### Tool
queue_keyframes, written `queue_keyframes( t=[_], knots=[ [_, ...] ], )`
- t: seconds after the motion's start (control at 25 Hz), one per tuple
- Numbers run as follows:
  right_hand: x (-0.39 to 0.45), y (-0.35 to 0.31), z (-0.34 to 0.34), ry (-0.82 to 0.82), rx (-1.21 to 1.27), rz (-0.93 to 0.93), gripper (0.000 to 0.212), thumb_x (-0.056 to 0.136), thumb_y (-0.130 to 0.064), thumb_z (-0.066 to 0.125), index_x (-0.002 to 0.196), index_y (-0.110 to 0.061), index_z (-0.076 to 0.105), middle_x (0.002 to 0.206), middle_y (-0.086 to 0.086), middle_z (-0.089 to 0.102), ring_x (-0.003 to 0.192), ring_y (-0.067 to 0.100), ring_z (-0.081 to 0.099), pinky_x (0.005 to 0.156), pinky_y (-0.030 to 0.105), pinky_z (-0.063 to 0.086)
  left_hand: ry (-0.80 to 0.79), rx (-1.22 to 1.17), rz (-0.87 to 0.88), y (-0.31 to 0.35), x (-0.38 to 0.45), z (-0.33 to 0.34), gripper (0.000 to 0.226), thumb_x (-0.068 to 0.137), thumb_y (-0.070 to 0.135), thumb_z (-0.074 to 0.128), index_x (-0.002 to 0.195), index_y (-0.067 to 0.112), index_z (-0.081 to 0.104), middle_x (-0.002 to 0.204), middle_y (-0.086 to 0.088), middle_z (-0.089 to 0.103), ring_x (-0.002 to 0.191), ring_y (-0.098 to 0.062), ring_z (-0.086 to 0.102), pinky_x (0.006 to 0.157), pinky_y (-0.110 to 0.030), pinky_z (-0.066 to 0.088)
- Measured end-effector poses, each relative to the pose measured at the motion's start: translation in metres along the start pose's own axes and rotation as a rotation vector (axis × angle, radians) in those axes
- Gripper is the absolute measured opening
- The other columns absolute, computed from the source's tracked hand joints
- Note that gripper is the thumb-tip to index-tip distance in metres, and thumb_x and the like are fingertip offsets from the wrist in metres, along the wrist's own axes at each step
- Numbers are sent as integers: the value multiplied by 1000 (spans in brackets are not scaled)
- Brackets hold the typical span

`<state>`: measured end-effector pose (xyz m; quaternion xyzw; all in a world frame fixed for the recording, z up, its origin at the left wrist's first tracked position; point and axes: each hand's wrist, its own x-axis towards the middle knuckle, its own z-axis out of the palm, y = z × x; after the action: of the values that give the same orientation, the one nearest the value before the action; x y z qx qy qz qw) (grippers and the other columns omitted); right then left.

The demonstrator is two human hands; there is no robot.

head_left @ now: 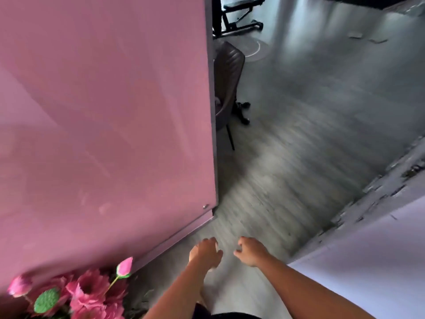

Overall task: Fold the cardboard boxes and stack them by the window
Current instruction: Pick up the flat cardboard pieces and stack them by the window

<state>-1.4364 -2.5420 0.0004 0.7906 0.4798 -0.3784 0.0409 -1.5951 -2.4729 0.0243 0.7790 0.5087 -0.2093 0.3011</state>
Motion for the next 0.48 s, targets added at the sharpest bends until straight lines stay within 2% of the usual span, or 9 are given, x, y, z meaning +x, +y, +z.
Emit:
queue_keyframes(
  t=[0.12, 0.24, 0.48],
  knots=[
    [28, 18, -26, -12, 70, 72, 52, 93, -48, 56, 133, -15, 55, 134, 9, 59, 122, 27, 57, 96, 31, 46, -55, 113, 23, 24, 48, -22, 44, 99, 45, 45, 137, 22, 51, 139, -5, 54, 128, -27, 54, 99, -38, 48],
    [65, 33, -68, -1, 137, 163, 51, 94, -48, 55, 135, -17, 52, 136, 8, 58, 122, 27, 57, 98, 33, 47, -103, 192, 120, 52, 106, -53, 45, 99, 45, 44, 136, 21, 50, 140, -7, 54, 129, -28, 52, 101, -37, 46],
    [134, 52, -166, 87, 253, 321, 47, 95, -44, 54, 133, -16, 54, 136, 9, 57, 123, 26, 56, 96, 31, 45, -105, 275, 261, 117, 222, -142, 44, 98, 41, 47, 136, 20, 51, 138, -6, 55, 125, -26, 55, 99, -34, 48]
  ],
)
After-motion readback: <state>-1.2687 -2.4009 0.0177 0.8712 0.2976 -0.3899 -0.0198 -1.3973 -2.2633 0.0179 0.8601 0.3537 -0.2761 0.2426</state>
